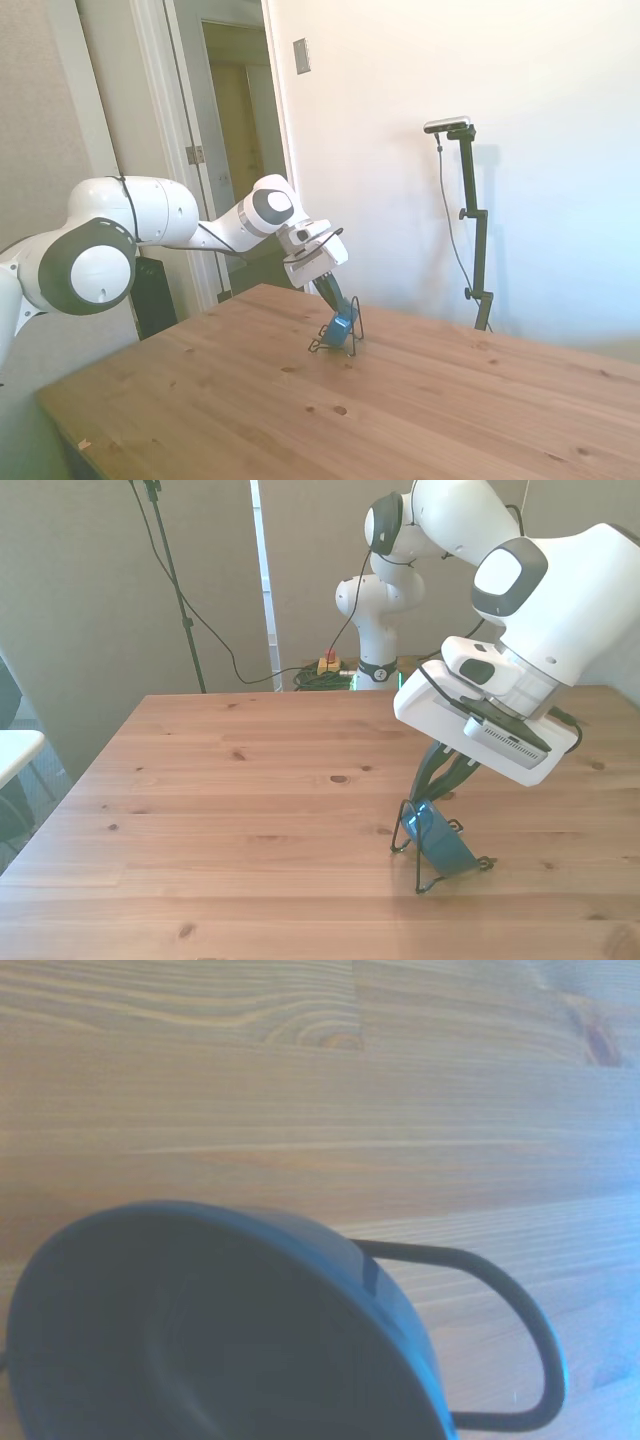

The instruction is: Unload the bowl

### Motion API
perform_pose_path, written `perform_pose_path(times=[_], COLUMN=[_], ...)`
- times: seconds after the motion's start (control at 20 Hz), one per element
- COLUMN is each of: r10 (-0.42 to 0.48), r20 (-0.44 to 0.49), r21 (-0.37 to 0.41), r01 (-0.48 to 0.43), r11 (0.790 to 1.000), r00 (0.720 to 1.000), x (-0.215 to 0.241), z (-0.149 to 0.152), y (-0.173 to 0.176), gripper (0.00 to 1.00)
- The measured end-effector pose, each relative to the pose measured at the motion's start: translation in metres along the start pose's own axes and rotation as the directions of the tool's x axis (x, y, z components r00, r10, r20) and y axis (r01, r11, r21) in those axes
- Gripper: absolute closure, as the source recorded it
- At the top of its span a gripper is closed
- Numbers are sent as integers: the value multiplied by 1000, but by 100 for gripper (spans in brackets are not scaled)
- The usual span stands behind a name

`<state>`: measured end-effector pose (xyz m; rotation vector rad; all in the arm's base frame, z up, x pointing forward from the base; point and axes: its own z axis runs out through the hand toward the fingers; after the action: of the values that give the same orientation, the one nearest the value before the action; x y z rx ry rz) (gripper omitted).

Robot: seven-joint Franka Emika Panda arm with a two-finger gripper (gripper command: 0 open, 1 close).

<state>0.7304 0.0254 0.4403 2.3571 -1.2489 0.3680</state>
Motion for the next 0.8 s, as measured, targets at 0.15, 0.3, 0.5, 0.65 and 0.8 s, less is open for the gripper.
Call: perform_pose_path(times=[0.15,0.3,0.5,0.65,0.8], r10=[4,6,0,-19,-45], r20=[-3,-16,-30,-37,-49], r21=[-19,-29,-21,-3,40], r01=[-4,-7,-1,18,47], r11=[1000,1000,1000,1000,998], r00=[1000,1000,1000,999,998], x=[1,3,0,-13,-30], z=[-1,-5,-14,-26,-41], y=[2,4,1,-7,-20], gripper=[100,100,100,100,100])
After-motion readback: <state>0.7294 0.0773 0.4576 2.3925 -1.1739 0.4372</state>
